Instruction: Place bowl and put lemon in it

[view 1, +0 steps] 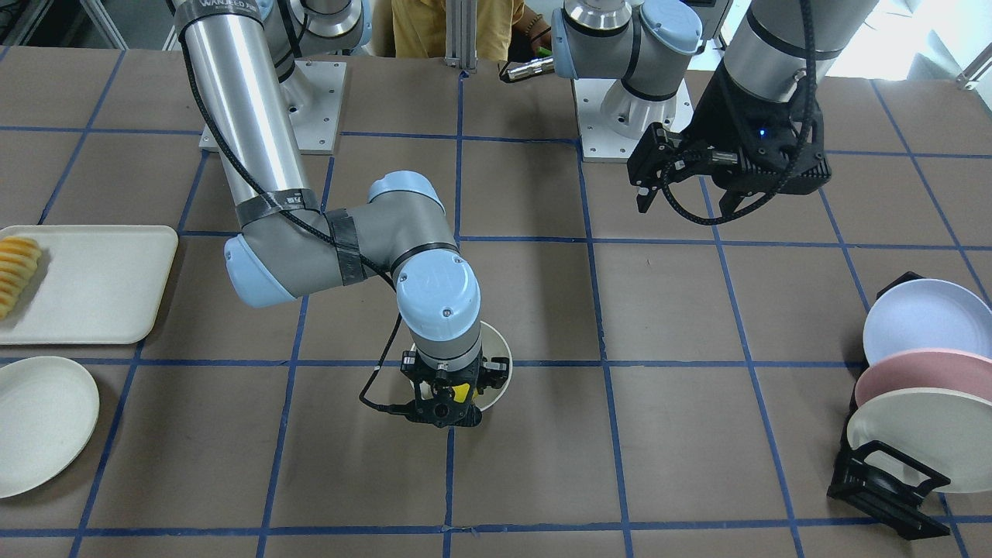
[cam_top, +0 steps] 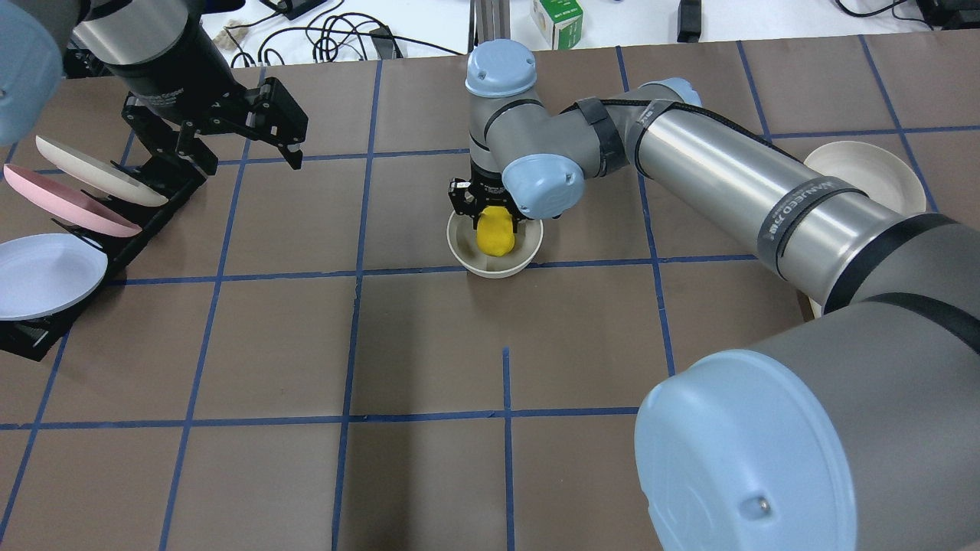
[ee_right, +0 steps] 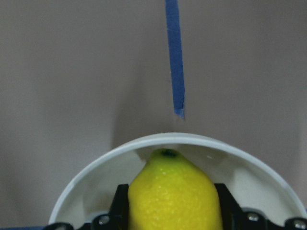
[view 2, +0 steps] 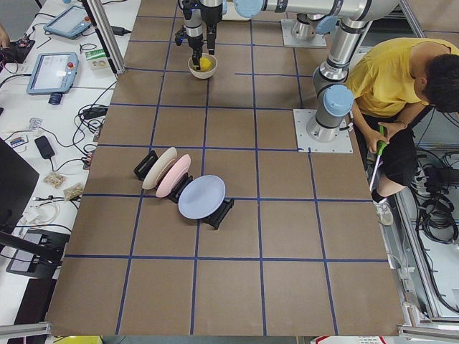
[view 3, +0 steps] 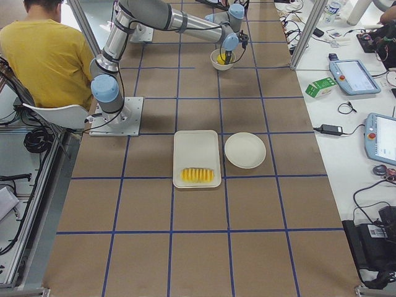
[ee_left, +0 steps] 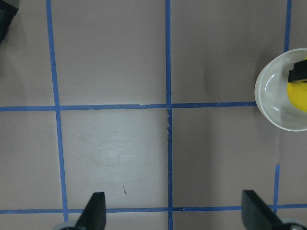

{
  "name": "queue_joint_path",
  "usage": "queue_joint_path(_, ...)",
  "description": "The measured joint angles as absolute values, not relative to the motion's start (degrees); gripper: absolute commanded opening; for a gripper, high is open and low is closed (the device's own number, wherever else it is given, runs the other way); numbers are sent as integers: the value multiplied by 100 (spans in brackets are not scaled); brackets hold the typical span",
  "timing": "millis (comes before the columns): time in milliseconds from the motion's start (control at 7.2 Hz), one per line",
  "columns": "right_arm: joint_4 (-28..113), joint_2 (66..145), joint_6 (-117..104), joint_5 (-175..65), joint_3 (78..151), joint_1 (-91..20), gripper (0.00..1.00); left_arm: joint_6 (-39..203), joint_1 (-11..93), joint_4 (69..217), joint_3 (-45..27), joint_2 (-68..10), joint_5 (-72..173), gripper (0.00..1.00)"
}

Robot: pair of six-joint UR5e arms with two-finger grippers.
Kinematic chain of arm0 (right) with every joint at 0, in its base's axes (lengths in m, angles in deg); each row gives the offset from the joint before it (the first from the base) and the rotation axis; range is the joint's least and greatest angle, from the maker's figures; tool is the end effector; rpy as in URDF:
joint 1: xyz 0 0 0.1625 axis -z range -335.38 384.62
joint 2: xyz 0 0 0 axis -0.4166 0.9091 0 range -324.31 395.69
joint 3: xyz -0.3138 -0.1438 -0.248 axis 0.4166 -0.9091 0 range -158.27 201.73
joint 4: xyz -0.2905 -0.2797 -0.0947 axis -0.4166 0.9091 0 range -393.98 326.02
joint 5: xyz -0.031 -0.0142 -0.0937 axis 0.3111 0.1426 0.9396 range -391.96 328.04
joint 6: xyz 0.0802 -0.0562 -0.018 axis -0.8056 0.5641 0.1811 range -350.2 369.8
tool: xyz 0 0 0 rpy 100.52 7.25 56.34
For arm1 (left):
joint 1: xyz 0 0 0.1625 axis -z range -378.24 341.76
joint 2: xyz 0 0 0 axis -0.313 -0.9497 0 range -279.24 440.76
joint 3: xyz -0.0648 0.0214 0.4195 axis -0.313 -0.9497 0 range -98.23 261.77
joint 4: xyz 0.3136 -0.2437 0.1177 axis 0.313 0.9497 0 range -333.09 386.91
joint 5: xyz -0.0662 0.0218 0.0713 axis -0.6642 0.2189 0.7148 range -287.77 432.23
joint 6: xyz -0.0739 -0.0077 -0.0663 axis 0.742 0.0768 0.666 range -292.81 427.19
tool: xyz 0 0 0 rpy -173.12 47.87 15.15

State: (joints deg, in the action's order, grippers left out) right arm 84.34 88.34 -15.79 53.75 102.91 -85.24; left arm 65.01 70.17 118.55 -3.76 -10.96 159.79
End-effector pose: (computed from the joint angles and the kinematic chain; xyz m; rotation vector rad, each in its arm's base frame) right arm 0.3708 -0.6122 0.2133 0.1538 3.0697 0.0499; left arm -0.1234 -0.5097 0.5085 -0.0166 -3.0995 0.0320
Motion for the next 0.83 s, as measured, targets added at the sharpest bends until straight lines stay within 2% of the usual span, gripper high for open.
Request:
queue_joint_path(139, 8480, 8807, -1598, 5382, 10296, -8524, 100, 6513, 7026, 11861, -384, -1091, 15975, 100)
queue_joint_path(556, 8247, 9047, -1629, 5447, 10314, -8504, 100, 6535, 7064, 11862, -406, -1079, 15994, 100)
queue_joint_path(833, 7522, 9655, -1602, 5499, 10316, -8313, 100, 6543, 7072, 11855, -410, -1071, 16006, 100)
